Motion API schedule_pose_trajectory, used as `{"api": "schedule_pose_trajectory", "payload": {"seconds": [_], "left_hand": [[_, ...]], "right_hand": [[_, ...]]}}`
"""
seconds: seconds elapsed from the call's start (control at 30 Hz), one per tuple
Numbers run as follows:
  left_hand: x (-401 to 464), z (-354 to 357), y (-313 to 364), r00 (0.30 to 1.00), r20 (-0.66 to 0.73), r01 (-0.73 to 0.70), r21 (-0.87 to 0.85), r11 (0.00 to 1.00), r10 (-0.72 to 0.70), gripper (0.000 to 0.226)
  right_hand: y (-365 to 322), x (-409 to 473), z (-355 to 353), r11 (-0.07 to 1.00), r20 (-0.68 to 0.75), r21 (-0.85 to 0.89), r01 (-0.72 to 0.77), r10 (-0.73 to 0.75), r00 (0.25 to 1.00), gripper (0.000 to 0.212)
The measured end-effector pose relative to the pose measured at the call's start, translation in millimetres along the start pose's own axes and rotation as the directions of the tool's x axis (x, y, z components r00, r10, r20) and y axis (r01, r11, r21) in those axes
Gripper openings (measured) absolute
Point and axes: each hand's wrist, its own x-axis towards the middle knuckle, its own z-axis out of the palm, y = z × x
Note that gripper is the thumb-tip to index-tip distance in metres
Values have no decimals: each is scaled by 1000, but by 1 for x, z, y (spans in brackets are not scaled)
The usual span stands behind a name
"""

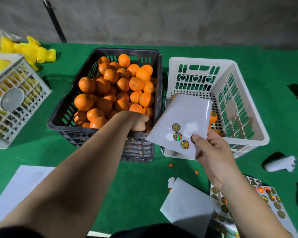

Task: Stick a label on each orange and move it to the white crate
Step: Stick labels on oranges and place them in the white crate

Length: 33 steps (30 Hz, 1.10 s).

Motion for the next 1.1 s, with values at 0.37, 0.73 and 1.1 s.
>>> {"api": "schedule_pose_trajectory", "payload": {"seconds": [0.37, 0.73, 1.1], "left_hand": [[25, 10, 7, 963, -212, 123, -198, 973, -165, 45], [-122, 38, -6, 856, -515, -512, -831, 219, 46, 48], [-163, 91, -3, 870, -235, -144, -962, -233, 434, 78]], "right_hand": [[3, -2, 1, 1000, 76, -17, 6, -4, 997, 30], [-3, -1, -2, 1000, 188, -16, 1, 2, 982, 32], [-17, -15, -1, 996, 256, -84, 14, 8, 967, 45]]}}
